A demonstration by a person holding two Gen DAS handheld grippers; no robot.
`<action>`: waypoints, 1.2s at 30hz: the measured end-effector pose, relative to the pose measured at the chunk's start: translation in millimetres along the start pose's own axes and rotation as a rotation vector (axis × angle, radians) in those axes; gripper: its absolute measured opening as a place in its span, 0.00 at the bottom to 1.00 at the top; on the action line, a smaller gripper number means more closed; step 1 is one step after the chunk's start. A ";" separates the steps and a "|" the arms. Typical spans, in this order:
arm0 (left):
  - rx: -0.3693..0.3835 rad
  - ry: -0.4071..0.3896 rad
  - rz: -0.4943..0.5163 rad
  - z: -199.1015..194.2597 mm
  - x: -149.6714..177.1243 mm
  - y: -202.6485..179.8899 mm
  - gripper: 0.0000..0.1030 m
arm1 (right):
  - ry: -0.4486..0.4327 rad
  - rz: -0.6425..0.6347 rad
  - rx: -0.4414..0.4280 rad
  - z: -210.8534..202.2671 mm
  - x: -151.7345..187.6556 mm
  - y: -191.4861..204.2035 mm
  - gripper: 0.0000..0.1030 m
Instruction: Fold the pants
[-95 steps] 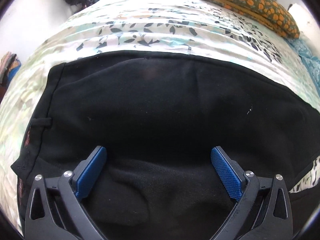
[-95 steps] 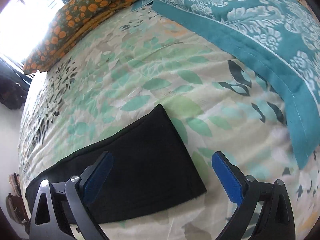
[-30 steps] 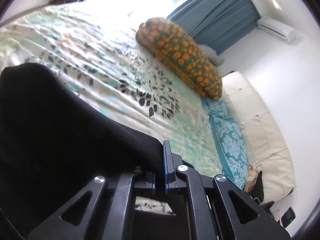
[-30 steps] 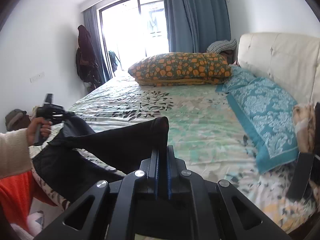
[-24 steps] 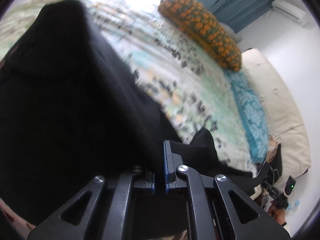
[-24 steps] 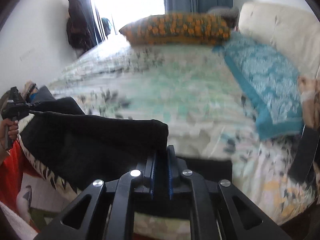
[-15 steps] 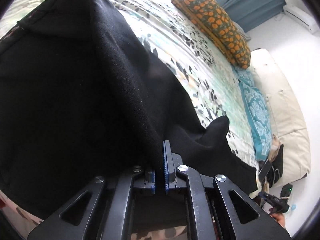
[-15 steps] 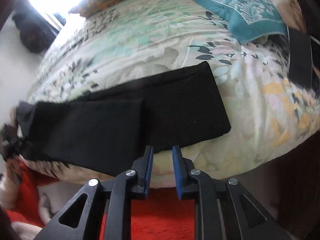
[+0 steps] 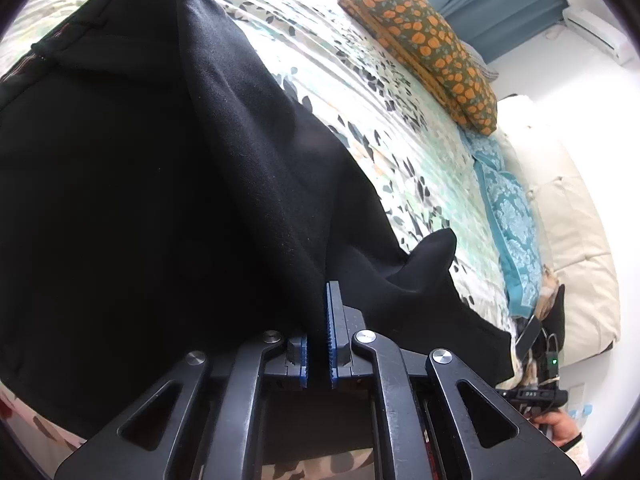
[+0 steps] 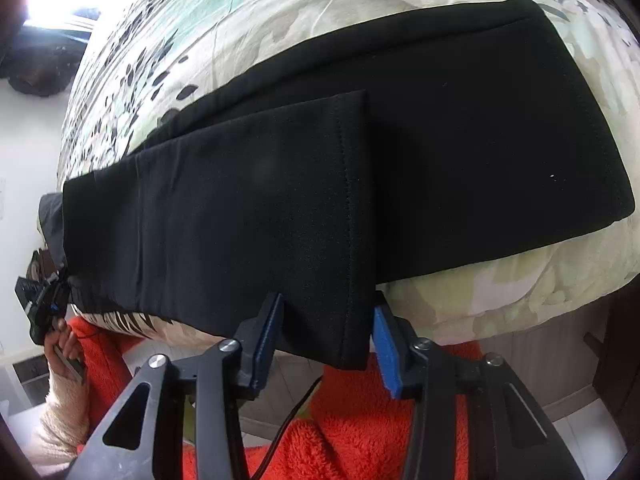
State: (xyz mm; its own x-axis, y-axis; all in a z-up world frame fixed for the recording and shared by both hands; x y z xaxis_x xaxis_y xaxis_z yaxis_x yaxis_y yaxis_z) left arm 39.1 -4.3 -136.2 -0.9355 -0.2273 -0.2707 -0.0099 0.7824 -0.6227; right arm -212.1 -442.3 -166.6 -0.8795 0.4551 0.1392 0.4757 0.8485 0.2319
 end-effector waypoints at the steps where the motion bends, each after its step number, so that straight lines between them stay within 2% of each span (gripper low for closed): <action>1: -0.001 0.004 -0.006 0.7 0.0 1.2 0.05 | -0.015 -0.019 0.025 -2.2 -0.7 -0.6 0.18; 3: 0.012 0.001 -0.027 -2.5 -4.3 -2.8 0.05 | -0.057 -0.061 0.068 -14.5 -1.0 2.2 0.16; 4: 0.029 -0.017 -0.031 -8.8 -8.6 -6.8 0.04 | -0.096 -0.083 0.094 -26.7 -3.7 6.0 0.05; 9: 0.096 -0.173 0.076 -58.5 -33.2 -58.6 0.04 | -0.347 -0.212 0.173 -118.2 -35.0 44.2 0.05; 12: 0.073 -0.187 0.119 -69.3 -14.3 -66.5 0.04 | -0.424 -0.258 0.253 -150.1 -48.6 49.4 0.05; 14: 0.029 -0.126 0.115 -54.0 16.8 -51.5 0.04 | -0.407 -0.263 0.310 -144.3 -52.1 35.1 0.05; 15: -0.008 -0.065 0.109 -38.0 37.0 -38.6 0.05 | -0.375 -0.246 0.326 -132.3 -51.8 22.6 0.05; 18: -0.071 0.094 0.022 0.0 78.7 -4.1 0.05 | -0.271 -0.174 0.342 -87.9 -43.7 -18.6 0.05; 19: -0.081 0.120 0.011 6.6 84.9 0.0 0.05 | -0.248 -0.156 0.346 -77.2 -38.2 -31.7 0.04; 21: -0.080 0.113 0.042 7.0 84.2 -6.2 0.05 | -0.239 -0.134 0.362 -60.7 -31.9 -45.7 0.04; 23: -0.052 0.098 0.067 3.2 78.5 -21.4 0.05 | -0.267 -0.115 0.353 -61.8 -31.5 -50.9 0.04; 27: 0.016 0.059 0.090 -0.7 65.2 -55.6 0.05 | -0.356 -0.127 0.391 -96.4 -42.3 -49.2 0.03; 29: 0.034 0.052 0.125 -1.8 68.7 -73.5 0.05 | -0.417 -0.140 0.418 -120.4 -50.9 -44.5 0.03; 32: 0.008 0.130 0.181 18.7 97.1 -76.1 0.05 | -0.433 -0.104 0.444 -130.4 -56.6 -55.3 0.03; 34: -0.022 0.181 0.179 30.8 115.1 -68.0 0.06 | -0.386 -0.058 0.469 -117.7 -53.3 -79.4 0.03; 36: -0.027 0.214 0.160 37.1 122.5 -61.1 0.06 | -0.347 0.009 0.449 -99.0 -46.9 -102.8 0.03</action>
State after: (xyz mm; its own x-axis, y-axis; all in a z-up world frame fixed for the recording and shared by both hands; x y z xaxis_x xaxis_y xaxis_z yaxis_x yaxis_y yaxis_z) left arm -61.7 -101.4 -158.6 -0.9793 0.0260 -0.2005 0.1371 0.8144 -0.5639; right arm -218.5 -577.6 -101.7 -0.8643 0.4604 -0.2026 0.4976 0.8415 -0.2106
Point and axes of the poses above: each gripper's, at about its wrist camera, not at the fingertips, and z roughly the way its jaws point, y to its left, x to its underside, the point moved 9 cm from there along z, roughly the way its jaws point, and after that the axes turned 5 degrees about -z, right-handed, at the moved point
